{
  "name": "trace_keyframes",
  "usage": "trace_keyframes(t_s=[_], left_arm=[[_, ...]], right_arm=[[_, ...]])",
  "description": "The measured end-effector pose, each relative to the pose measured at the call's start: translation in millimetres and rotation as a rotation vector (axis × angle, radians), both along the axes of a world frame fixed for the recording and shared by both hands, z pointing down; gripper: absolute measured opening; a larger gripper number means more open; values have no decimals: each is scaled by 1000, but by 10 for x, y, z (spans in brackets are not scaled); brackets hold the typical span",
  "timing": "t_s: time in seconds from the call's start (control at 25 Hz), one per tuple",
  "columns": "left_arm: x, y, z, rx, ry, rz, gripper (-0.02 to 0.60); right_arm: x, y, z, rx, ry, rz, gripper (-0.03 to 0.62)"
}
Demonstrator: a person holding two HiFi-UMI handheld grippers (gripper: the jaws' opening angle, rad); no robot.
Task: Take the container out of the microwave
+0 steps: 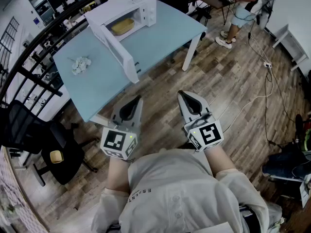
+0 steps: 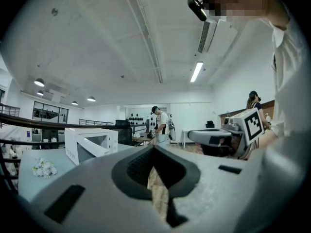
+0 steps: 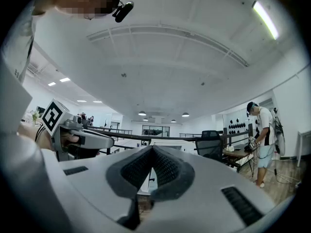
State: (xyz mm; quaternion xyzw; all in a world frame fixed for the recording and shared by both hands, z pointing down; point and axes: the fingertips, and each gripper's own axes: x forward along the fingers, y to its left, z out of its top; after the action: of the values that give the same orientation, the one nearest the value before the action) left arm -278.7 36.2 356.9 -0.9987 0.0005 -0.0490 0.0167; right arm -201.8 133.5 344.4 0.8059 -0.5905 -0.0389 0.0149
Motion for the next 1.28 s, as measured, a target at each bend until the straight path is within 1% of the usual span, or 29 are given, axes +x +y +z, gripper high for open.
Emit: trace_keyframes(t_s=[0.28,0.48,0.64,0.76,0.8,0.84,0.88,1.08,1.28], left_arm=[[-9,5,20,1,0,2,-6],[2,-17,20,2,1,7,-6],[55,-41,50,-12,-2,11,-6],[108,-59,90,-22,-4,16,-6],[128,-67,99,-27,-3,15,-6],[151,-76,106,-32,-2,14,-6],[178,-88,113,-36,-1,11,-6],[331,-143,144,-46,-4,-4,-6],[559,-234,214,-41,-15,-59,-6]], right_arm=[[0,9,38,-1,-14,0,15],[-12,-18,64,4,-18,-20,15],[110,6,93,-10,-6,14,17],[191,-3,137,-25,-25,-4,19],[212,-9,137,-22,-31,-16,56],[236,-20,138,-22,-35,-27,149],[269,-34,143,-27,-36,-34,170],[534,-86,183,-44,-42,-19,170],[919,-191,258,-33,-55,-38,170]])
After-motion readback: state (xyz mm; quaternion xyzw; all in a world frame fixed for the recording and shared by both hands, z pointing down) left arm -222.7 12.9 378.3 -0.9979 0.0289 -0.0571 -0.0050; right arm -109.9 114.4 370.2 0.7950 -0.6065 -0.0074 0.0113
